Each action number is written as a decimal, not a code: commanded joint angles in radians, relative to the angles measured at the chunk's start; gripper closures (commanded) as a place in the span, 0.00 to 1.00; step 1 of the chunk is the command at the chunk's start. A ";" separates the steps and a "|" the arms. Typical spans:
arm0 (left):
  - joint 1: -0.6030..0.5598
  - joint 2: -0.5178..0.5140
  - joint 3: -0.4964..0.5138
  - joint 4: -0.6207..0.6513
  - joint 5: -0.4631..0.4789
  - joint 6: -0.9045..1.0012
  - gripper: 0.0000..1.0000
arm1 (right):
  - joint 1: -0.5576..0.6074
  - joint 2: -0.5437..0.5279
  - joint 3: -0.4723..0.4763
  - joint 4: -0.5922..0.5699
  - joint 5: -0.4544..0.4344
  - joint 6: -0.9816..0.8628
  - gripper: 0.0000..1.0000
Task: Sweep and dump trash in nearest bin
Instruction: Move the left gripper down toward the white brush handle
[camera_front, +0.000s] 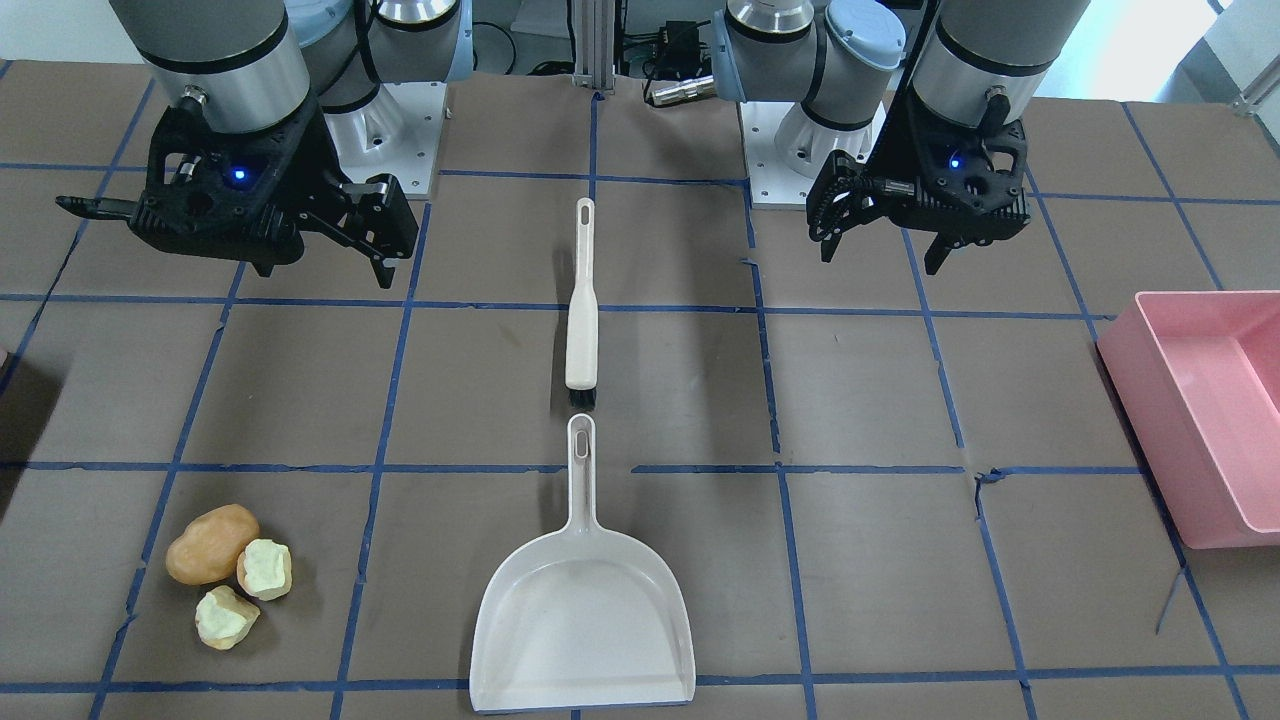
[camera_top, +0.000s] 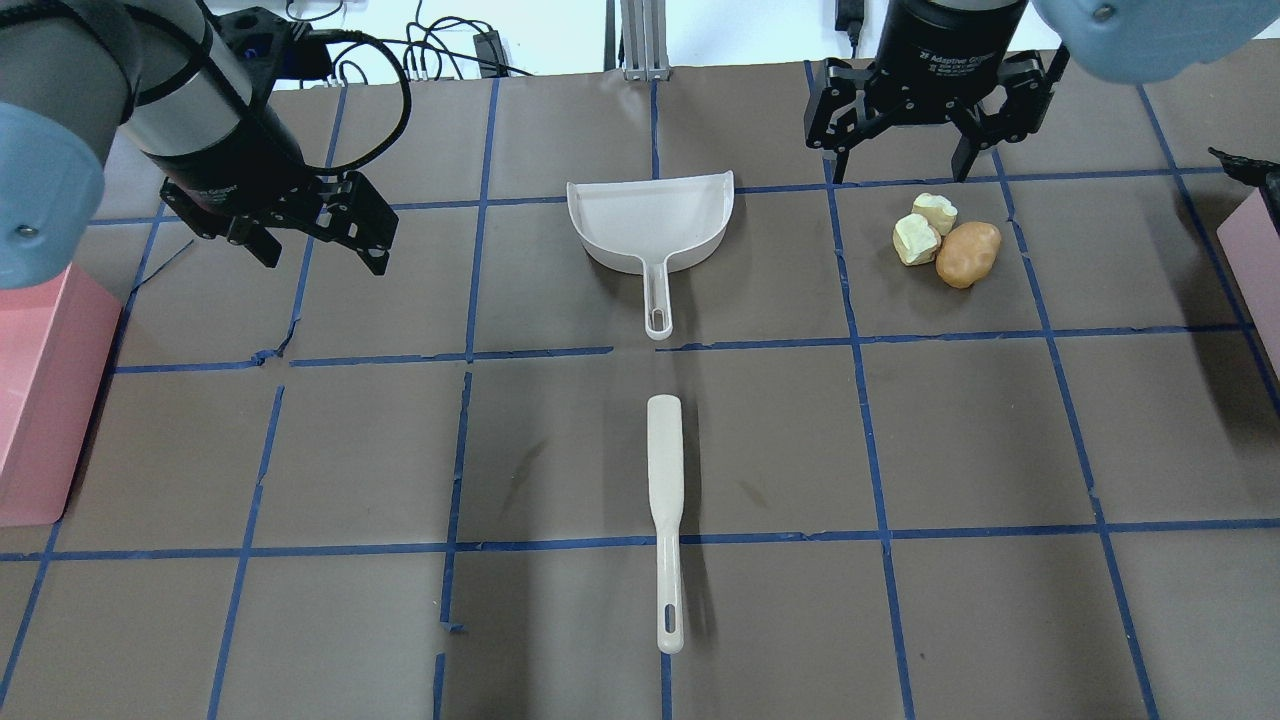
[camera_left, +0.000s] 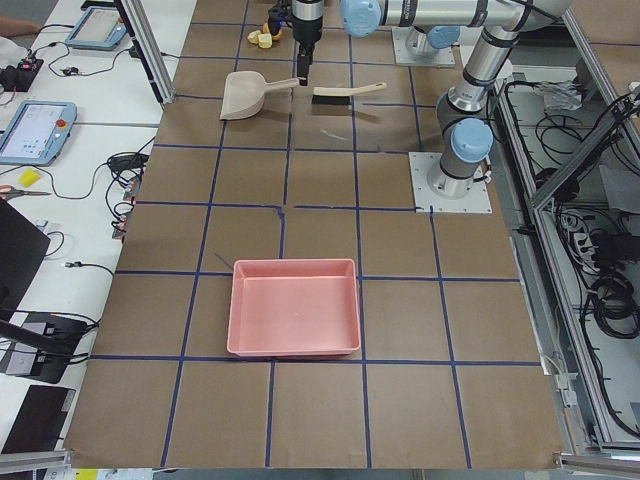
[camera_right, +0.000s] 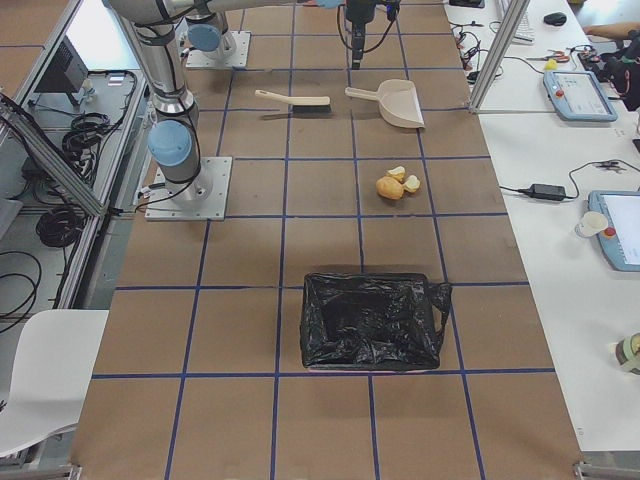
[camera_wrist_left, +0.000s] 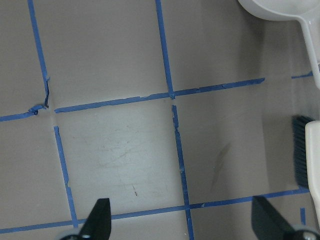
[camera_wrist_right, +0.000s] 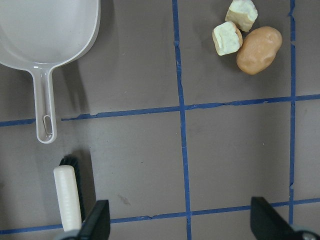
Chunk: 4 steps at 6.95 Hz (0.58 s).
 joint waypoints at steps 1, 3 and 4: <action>0.000 0.000 -0.001 0.000 -0.002 -0.001 0.00 | -0.001 0.002 0.000 0.000 0.002 -0.001 0.00; 0.000 0.012 -0.002 0.000 0.000 -0.001 0.00 | -0.004 0.002 0.000 -0.002 0.038 -0.010 0.00; -0.004 0.011 -0.004 -0.001 -0.003 0.001 0.00 | -0.016 0.000 0.000 0.000 0.040 -0.009 0.00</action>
